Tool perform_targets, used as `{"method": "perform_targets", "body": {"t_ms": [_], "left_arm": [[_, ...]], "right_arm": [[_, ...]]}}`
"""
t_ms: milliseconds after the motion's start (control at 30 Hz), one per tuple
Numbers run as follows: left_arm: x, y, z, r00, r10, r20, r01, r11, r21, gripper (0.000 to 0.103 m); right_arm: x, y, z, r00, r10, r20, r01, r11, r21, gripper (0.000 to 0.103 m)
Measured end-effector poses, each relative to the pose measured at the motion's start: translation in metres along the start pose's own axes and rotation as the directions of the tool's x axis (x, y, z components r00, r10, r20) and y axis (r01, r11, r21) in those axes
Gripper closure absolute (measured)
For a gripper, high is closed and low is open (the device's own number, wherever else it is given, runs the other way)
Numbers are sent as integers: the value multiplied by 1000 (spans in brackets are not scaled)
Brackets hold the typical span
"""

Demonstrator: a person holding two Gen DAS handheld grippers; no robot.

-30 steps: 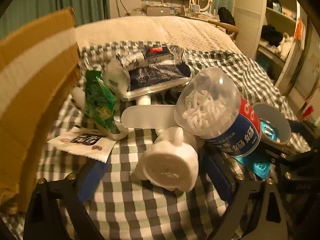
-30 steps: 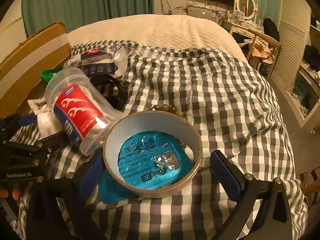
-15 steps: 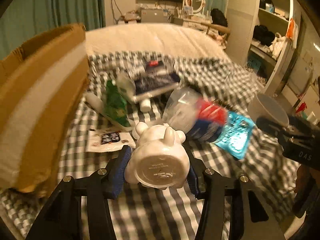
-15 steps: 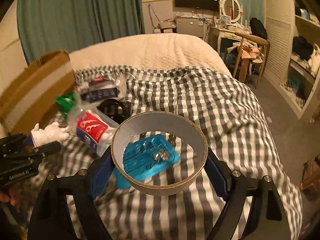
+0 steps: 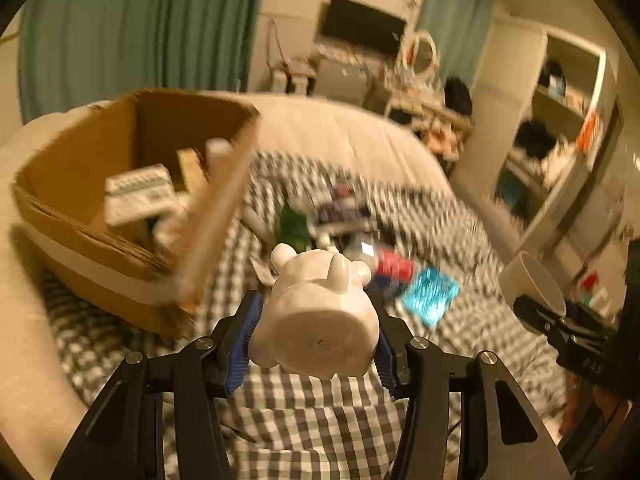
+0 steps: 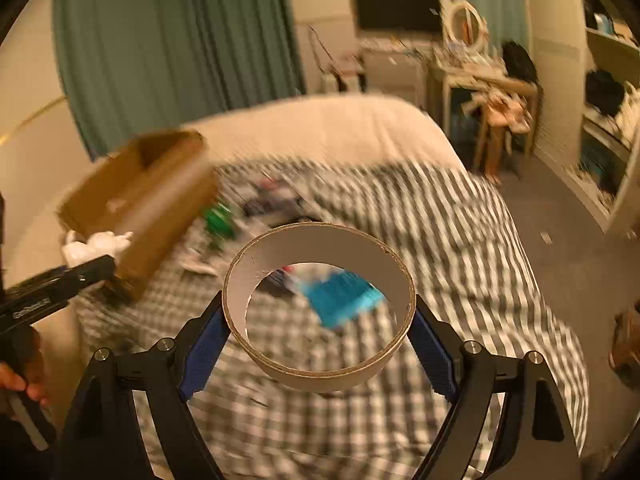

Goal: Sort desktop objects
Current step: 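Carry the tape roll and white figurine into the cardboard box and release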

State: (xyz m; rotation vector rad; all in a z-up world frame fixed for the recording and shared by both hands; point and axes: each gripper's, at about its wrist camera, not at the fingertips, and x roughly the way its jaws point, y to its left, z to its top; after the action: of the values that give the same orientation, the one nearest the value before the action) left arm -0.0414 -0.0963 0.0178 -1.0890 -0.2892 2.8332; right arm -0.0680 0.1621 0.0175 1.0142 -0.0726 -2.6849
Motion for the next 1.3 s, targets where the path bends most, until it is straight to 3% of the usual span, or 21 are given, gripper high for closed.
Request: {"method": "perform_targets", "body": {"t_ms": [167,333,433,500,633,733,767,800,867,900,967,1033,1167,1300], "left_arm": [[-54,36,36,989,18,144,-7,997,-75,50],[-74,85,90,967,64,245,-41,994,-97,50],[-50,114,121,963,146,226,-137,989,-56,50],[-33,134,128,963,167,210,-161,986,-49,50],[4,187,117,981,146,129,-127,981,-146,50],[23,201,110,971,212,107,-201,974,-109,50],[27,201,107,973,202,109,-193,977,-89,50],[30,200,106,978,181,108,-173,982,-79,46],[33,202,108,979,173,112,-163,983,-88,18],[31,203,109,971,209,120,-196,974,-114,0],[22,199,107,962,236,136,-213,963,-165,0],[14,196,107,977,162,137,-133,971,-200,0],[-11,176,96,970,163,182,-119,966,-231,0],[-33,139,78,973,121,194,-75,970,-230,0]], "right_arm": [[-27,52,46,991,109,71,-106,994,-38,19],[-26,114,99,963,248,109,-239,967,-89,18],[-1,149,126,939,330,98,-323,942,-88,18],[26,170,140,924,378,66,-374,925,-63,18],[89,206,158,905,425,-4,-425,904,-45,18],[132,223,166,894,446,-39,-446,895,-4,18],[144,228,168,891,451,-43,-451,892,11,17],[151,231,168,892,449,-45,-448,893,26,17],[159,233,172,903,427,-41,-425,903,59,0],[158,230,173,914,405,-33,-402,913,69,0],[148,220,172,924,383,-7,-381,921,81,0],[132,204,170,931,364,11,-363,927,93,0],[80,156,161,949,310,59,-315,944,96,0],[14,104,136,977,186,102,-188,982,8,0]]}}
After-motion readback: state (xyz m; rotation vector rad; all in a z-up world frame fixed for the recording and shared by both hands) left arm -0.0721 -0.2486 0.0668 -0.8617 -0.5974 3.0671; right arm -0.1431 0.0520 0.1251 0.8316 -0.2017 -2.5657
